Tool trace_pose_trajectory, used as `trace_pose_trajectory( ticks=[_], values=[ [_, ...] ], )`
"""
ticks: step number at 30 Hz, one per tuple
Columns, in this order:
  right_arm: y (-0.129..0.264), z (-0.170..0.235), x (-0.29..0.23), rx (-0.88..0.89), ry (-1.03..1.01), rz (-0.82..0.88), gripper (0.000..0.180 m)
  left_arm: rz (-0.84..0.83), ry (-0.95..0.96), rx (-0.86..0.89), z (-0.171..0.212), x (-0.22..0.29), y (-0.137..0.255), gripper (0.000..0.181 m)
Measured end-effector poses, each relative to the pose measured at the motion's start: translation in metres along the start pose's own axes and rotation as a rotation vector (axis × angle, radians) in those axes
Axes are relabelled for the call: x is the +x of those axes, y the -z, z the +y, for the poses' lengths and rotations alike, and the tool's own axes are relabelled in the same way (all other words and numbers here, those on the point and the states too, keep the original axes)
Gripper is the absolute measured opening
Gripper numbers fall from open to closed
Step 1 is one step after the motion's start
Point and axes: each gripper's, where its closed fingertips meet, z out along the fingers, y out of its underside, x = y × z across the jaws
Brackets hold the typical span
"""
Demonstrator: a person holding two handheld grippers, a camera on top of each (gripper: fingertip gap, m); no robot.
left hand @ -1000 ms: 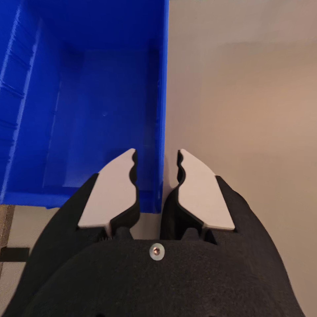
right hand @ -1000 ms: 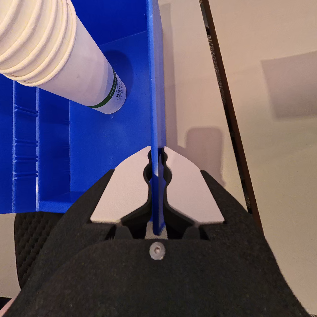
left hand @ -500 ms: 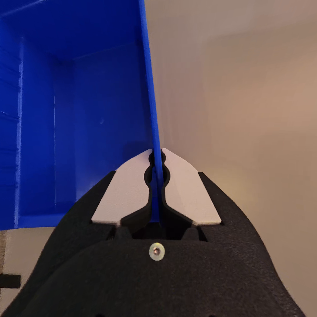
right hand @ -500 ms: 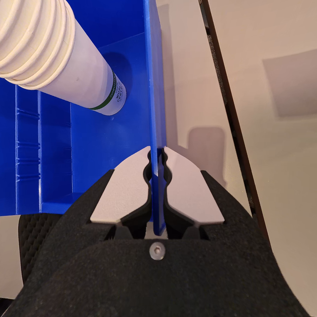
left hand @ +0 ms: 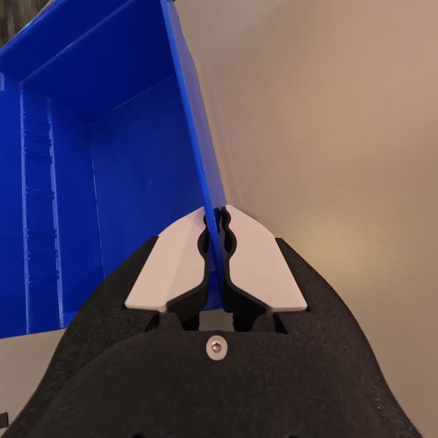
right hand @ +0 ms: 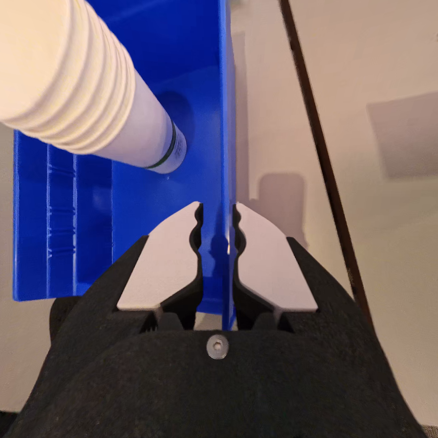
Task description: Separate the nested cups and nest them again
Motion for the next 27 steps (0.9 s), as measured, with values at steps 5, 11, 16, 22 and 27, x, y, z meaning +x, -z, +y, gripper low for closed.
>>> trace_pose_trajectory(
  ticks=[5, 11, 16, 22, 27],
  values=[
    [0.003, -0.029, 0.013, -0.109, 0.093, 0.087, 0.041, 0.047, -0.076, 0.021, -0.009, 0.045, 0.012, 0.008],
    [-0.032, -0.045, 0.006, -0.228, 0.143, 0.033, 0.023, 0.097, -0.103, 0.053, -0.024, 0.087, 0.016, 0.018],
    [-0.049, -0.035, 0.019, -0.317, 0.139, 0.146, 0.029, 0.128, -0.164, 0.066, -0.04, 0.123, 0.016, 0.033],
    [-0.062, -0.01, 0.016, -0.471, 0.164, 0.174, 0.01, 0.253, -0.171, 0.12, -0.054, 0.161, 0.024, 0.058],
    [-0.061, -0.007, 0.01, -0.474, 0.098, 0.103, 0.005, 0.399, -0.08, 0.234, -0.054, 0.16, 0.062, 0.069]
  ],
)
